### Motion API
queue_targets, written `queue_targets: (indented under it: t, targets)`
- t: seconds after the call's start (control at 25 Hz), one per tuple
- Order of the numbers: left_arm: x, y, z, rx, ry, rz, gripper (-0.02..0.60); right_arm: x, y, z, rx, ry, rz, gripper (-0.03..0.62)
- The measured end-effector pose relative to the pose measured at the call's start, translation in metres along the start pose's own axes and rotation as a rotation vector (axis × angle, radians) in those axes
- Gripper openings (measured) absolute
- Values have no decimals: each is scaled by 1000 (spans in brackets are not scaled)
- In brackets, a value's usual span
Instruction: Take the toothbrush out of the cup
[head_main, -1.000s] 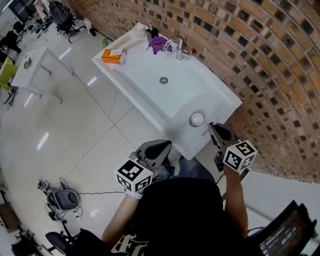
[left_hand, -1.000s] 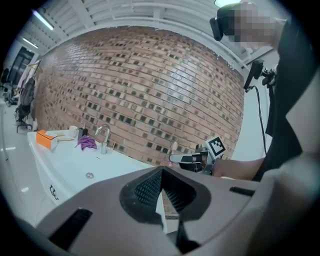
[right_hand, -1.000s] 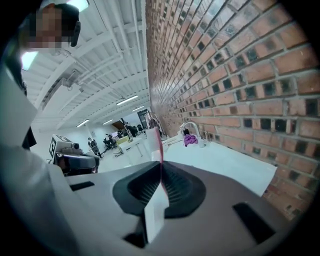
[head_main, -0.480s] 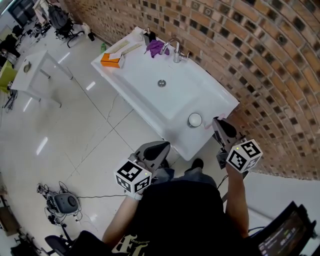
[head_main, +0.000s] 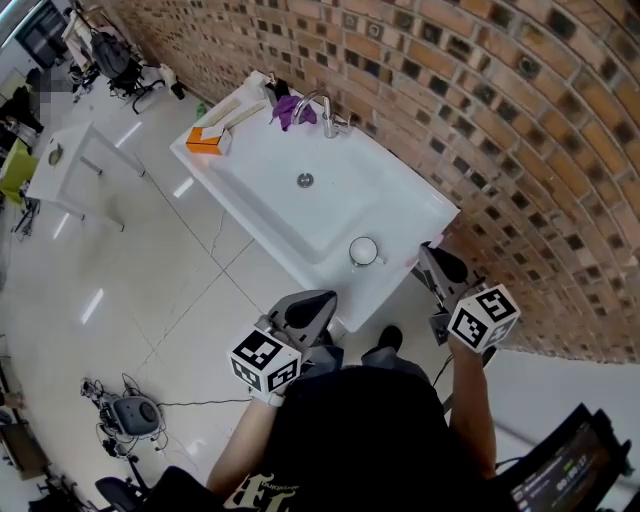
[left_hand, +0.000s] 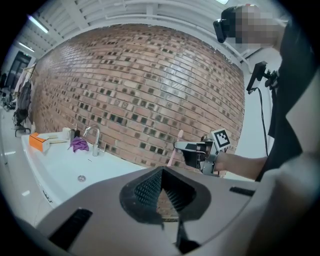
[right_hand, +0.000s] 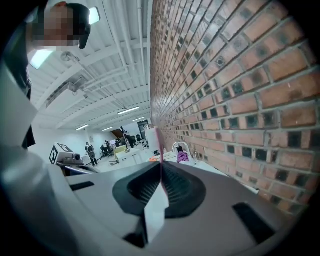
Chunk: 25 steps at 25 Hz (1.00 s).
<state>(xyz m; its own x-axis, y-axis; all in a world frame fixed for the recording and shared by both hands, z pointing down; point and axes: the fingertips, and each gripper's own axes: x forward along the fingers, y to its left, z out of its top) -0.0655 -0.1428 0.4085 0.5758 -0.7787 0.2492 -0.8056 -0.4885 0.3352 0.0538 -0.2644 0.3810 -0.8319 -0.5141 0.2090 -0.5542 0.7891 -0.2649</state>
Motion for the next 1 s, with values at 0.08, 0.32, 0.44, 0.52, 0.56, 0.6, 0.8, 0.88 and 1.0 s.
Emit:
queue_targets:
  t: [0.08, 0.32, 0.44, 0.52, 0.56, 0.6, 0.8, 0.88, 1.0]
  targets:
    - [13, -9, 0, 4, 9, 1, -3, -6, -7, -3, 13, 3, 16, 0]
    - [35, -26, -1, 8, 20, 29, -3, -8, -4, -22, 37, 38, 105, 0]
    - [37, -27, -1, 2, 18, 56, -3, -4, 5, -32, 46, 68, 156, 0]
    - [37, -26, -2, -4, 17, 72, -3, -1, 13, -40, 49, 92, 185, 0]
    - [36, -25, -2, -7, 15, 79, -3, 0, 17, -45, 46, 105, 199, 0]
    - [35, -24, -2, -10, 12, 87, -3, 2, 21, -49, 44, 117, 213, 0]
    - [31, -23, -3, -23, -5, 109, -3, 8, 41, -69, 30, 168, 275, 0]
    - [31, -24, -4, -25, -7, 111, -3, 9, 46, -74, 21, 184, 290, 0]
    - [29, -23, -4, -24, -11, 111, -3, 11, 52, -78, 7, 197, 305, 0]
